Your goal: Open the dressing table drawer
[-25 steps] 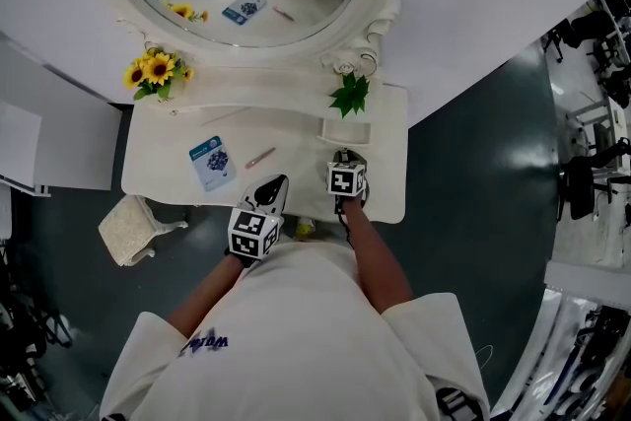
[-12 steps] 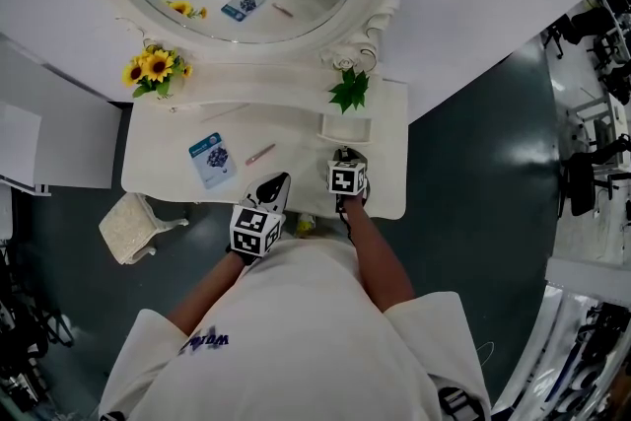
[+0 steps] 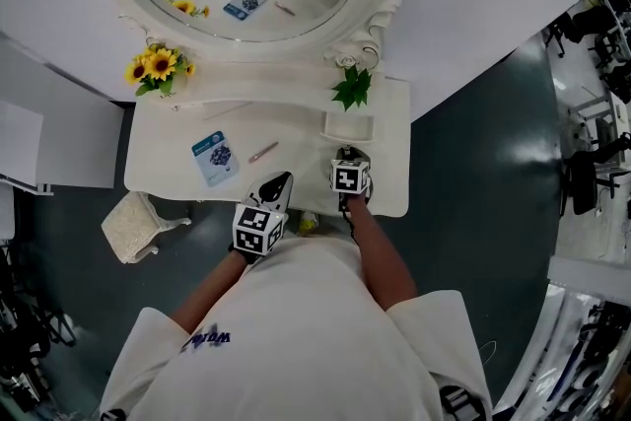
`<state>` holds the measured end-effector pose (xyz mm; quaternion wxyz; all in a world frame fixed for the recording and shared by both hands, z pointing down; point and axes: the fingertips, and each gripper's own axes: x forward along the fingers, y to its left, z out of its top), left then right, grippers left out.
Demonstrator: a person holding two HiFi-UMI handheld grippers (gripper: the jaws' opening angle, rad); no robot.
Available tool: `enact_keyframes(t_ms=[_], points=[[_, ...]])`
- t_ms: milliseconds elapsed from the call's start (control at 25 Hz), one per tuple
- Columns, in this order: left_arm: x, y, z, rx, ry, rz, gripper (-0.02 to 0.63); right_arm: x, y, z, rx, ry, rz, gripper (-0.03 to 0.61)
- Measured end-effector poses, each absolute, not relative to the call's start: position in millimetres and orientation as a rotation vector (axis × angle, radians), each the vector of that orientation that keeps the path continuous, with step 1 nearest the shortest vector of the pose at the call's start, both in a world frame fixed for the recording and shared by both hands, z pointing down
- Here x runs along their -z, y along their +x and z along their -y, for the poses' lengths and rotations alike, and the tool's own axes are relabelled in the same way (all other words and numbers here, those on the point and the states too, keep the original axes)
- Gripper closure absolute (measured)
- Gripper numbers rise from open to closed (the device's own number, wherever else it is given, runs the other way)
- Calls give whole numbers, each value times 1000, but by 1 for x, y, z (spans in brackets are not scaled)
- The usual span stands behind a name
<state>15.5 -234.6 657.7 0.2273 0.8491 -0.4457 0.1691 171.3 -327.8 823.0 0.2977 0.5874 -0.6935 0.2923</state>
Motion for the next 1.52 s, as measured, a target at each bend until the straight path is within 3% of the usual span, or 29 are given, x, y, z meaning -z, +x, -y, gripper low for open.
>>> enact_keyframes(t_ms=[1520], points=[[-660, 10, 235, -461, 2338, 1227, 606, -831, 173, 324, -791, 1550, 1847, 474]])
